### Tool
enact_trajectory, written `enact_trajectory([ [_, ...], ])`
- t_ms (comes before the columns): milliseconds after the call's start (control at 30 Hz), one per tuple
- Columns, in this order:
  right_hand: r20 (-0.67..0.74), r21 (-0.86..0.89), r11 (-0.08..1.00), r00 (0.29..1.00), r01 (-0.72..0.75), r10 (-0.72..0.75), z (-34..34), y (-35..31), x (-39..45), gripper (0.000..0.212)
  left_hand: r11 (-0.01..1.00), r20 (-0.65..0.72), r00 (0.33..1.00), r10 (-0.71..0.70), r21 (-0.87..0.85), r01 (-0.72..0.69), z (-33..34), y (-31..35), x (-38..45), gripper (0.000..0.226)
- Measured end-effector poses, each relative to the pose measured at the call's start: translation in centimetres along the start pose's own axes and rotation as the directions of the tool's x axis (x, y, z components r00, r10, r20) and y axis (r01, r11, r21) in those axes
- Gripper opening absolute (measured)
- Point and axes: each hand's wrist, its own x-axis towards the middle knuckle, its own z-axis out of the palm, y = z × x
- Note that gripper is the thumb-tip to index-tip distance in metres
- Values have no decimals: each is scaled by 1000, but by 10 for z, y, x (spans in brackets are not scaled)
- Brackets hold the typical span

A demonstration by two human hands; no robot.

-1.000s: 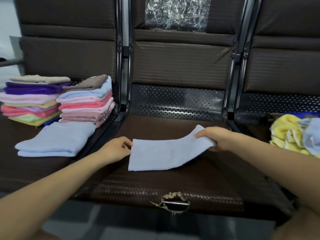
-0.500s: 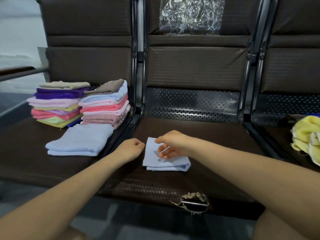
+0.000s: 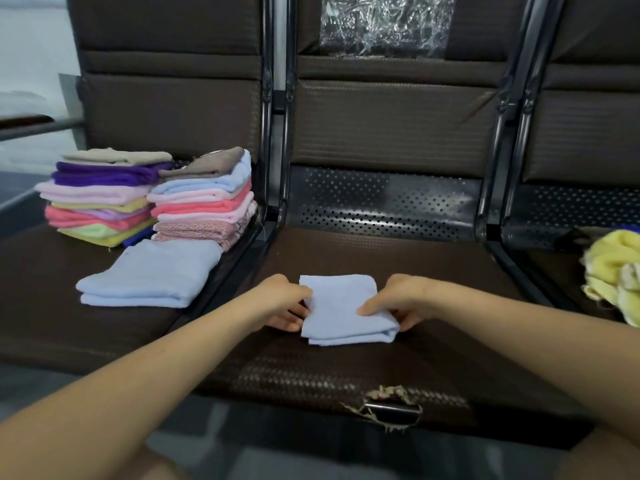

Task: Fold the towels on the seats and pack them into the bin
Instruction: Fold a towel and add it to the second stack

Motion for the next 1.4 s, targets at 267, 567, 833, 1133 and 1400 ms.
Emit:
enact_trajectory([
  [267,104,574,811,992,-114,66,2,-15,2,21,995,48,998,42,-93,-37,-7,-11,1,30],
  [567,83,806,574,988,-144,131,41,-40,-1,15,969,75,992,98,-236,-78,-9,-22,-6,37],
  [833,23,896,438,977,74,-212,51,-112,-16,10,810,178,983,50,-583,65,-54,-24,-15,64],
  [1133,-63,773,520,860,363,-507,109,-243,5,7,432,-532,827,179,-713,-552,-176,-33,-23,19],
  [1400,-203,262,871,907,415,-370,214,-202,80,41,972,-673,709,213,221,-83,-215,-126,35,48],
])
